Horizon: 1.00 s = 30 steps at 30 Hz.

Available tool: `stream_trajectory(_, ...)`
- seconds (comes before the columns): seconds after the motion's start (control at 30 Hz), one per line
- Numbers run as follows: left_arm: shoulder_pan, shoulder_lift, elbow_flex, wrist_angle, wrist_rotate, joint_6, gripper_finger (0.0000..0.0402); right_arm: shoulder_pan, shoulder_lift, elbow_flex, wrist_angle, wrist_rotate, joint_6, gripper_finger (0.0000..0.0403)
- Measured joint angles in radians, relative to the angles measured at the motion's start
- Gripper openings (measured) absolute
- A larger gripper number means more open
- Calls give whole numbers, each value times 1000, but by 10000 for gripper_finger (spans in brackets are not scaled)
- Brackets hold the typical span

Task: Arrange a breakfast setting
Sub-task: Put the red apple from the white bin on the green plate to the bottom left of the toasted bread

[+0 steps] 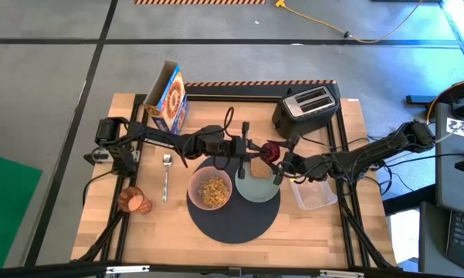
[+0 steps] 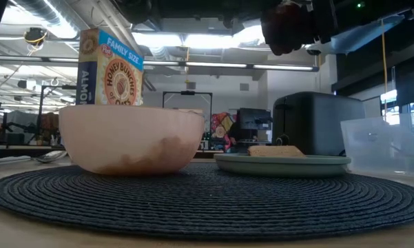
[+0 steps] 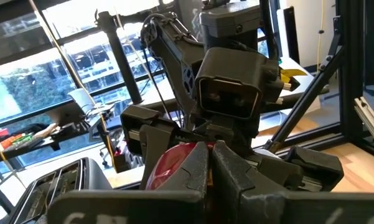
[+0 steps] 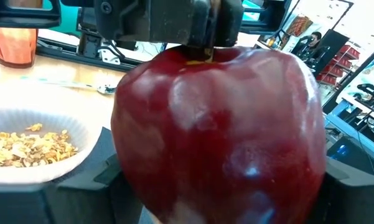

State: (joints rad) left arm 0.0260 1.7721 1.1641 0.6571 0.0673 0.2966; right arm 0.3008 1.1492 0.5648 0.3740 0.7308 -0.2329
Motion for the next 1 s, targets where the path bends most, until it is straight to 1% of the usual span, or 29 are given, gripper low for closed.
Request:
stream_trajectory(0.1, -1, -2, 0, -4, 2, 0, 2, 0, 0, 0, 19, -13, -2, 284)
stream_trajectory(0.17, -1, -4, 1, -19, 3, -4, 2, 0, 0, 0, 24, -16, -8, 296)
stream_trajectory(0.33, -2, -13, 2, -63, -12, -48, 1, 1, 0, -1, 15, -23, 25, 348)
stream_trajectory(0.43, -3, -21, 2, -101, -66, -60, 1, 1, -3, -1, 18, -82, 101, 382)
stream_trajectory(0.5, -4, -19, 2, -112, -78, -68, 0, -1, -4, -1, 18, -135, 137, 394)
stream_trajectory(0.6, -4, -19, 2, -115, -65, -86, 0, 0, -8, -1, -1, -160, 174, 390)
stream_trajectory(0.7, -4, -19, 2, -162, -79, -90, 0, -1, -36, -1, -54, -198, 225, 387)
stream_trajectory(0.87, -5, -21, 2, -198, -80, -142, 0, -2, -92, -1, -130, -315, 309, 392)
stream_trajectory(0.93, -7, -17, 3, -238, -75, -163, 0, -2, -113, -2, -146, -348, 334, 392)
stream_trajectory(1.0, -11, -12, 1, -310, -99, -172, 0, 0, -143, -1, -141, -396, 346, 390)
